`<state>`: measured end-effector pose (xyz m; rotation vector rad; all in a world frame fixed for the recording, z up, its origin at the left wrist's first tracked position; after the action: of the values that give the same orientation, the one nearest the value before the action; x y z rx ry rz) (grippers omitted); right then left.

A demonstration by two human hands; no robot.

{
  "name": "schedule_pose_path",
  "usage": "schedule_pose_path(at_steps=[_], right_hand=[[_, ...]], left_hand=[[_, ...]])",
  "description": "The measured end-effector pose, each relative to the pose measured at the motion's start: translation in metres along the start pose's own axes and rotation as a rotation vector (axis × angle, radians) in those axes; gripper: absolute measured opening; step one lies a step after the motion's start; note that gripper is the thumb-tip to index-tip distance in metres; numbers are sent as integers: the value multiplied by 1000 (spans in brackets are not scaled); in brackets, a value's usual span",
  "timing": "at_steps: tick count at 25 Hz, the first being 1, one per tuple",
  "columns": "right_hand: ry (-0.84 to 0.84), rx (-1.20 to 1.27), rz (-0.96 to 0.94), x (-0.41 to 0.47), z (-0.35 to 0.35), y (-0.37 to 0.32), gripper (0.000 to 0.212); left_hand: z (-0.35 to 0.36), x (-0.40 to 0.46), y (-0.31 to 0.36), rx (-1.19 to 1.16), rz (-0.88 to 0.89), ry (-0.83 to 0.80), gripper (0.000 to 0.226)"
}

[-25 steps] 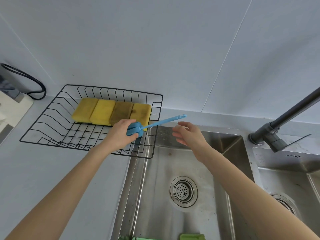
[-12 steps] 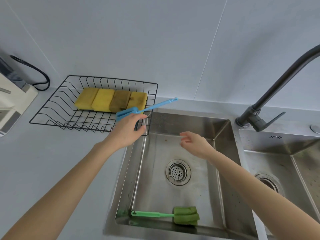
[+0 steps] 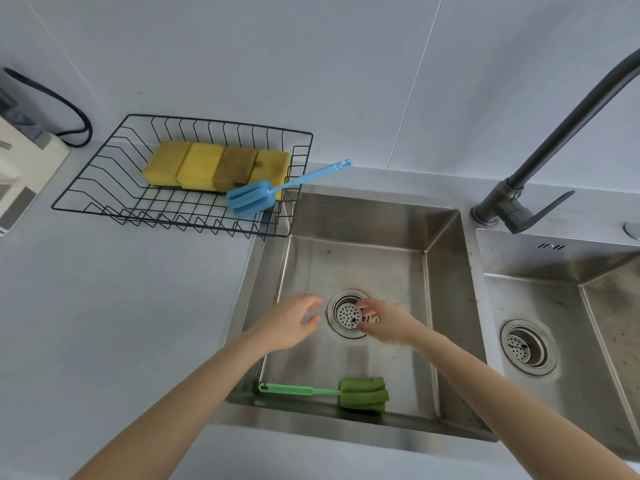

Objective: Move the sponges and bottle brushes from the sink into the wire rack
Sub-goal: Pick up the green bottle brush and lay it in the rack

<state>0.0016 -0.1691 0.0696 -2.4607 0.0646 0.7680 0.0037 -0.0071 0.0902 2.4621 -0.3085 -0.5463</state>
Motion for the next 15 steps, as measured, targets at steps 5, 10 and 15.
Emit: schedule_pose_path(at_steps=[5, 10, 15], right_hand=[[-113, -40, 30, -1, 39, 19, 51], [-226, -138, 91, 1, 83, 45, 57], [-285, -216, 96, -2, 111, 56, 61]], left_hand=[[60, -3, -27, 26, -92, -223, 39], [103, -9, -45, 120, -122, -376, 40], [126, -11, -53, 164, -158, -460, 41]])
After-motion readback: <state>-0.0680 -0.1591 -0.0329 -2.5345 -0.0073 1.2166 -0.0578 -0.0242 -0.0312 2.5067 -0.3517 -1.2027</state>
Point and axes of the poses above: each hand's wrist, its own x-axis towards the middle knuckle, its own z-axis out of the palm, y = z × x, the point moved 5 cm from there along x, towards the middle knuckle, and after that the axes turned 9 degrees about y, right-handed, at the moved point
